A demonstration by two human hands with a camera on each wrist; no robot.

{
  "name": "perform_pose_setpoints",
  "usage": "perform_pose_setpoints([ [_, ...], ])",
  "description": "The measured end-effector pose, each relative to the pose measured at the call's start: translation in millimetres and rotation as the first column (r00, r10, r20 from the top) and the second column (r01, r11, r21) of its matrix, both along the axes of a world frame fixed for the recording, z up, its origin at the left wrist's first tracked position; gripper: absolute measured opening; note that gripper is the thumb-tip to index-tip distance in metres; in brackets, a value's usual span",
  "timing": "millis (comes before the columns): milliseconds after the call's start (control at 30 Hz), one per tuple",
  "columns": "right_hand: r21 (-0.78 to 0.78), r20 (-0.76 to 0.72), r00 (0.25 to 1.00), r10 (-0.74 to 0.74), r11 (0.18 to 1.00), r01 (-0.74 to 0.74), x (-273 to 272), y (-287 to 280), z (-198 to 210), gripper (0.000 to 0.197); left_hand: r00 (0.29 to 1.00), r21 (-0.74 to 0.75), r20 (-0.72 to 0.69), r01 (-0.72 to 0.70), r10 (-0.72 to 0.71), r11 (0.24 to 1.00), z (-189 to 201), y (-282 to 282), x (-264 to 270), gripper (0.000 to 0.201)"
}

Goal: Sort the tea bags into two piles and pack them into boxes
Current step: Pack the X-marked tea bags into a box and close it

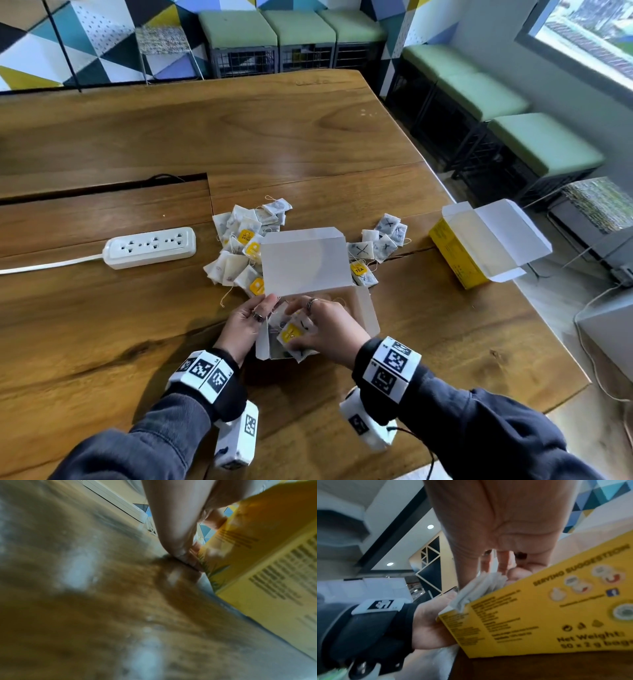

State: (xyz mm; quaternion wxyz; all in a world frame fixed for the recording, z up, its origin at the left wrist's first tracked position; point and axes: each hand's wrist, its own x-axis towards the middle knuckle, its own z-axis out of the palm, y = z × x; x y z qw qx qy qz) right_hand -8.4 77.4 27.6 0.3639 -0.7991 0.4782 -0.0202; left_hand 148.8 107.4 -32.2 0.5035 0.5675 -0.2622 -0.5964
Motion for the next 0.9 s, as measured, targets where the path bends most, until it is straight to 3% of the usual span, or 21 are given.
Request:
perform_pose_setpoints([
  [133, 0.058, 0.21, 0.972, -0.107, 0.994, 0.097, -5, -4, 0, 0.027, 1.0, 0.009, -0.001, 0.005, -0.005, 1.0, -1, -1, 0, 0.015],
  [333, -0.126, 0.358, 0.931, -0.069, 0.985, 0.121, -6, -3, -2, 0.014, 1.0, 0.037, -0.004, 0.011, -0.011, 0.999, 2, -1, 3, 0.015],
  [400, -0.099, 0.296, 0.954, -0.039, 0.993, 0.072, -8, -2, 1, 0.027, 1.0, 0.044, -0.009, 0.025, -0.024, 0.999, 3, 0, 3, 0.015],
  [467, -0.068, 0.072, 0.997, 0.031, 0.997, -0.026, -9, -2, 2, 0.041, 0.999, 0.045, -0.011, 0.035, -0.035, 0.998, 5, 0, 3, 0.015],
  [533, -0.055, -0.037, 0.998, 0.052, 0.997, -0.054, -8, 0, 2, 0.043, 0.999, 0.049, -0.017, 0.033, -0.032, 0.998, 6, 0, 3, 0.014],
  [633, -0.04, 0.014, 0.999, 0.041, 0.998, -0.041, -3, 3, 2, 0.034, 0.999, 0.054, -0.024, 0.031, -0.029, 0.998, 8, 0, 2, 0.031],
  [767, -0.125, 0.019, 0.999, 0.046, 0.991, -0.043, -1, 7, 9, 0.03, 0.999, 0.064, -0.038, 0.025, -0.023, 0.998, 7, 0, 2, 0.022],
  [833, -0.159, 0.125, 0.992, -0.03, 0.986, 0.05, -10, -1, 16, 0.024, 0.999, 0.047, -0.031, 0.019, -0.017, 0.999, 8, 1, 2, 0.026],
  [900, -0.168, 0.266, 0.942, -0.203, 0.953, 0.253, -27, -20, 24, 0.016, 1.0, 0.034, -0.026, 0.003, -0.002, 0.999, 7, 1, 2, 0.028],
])
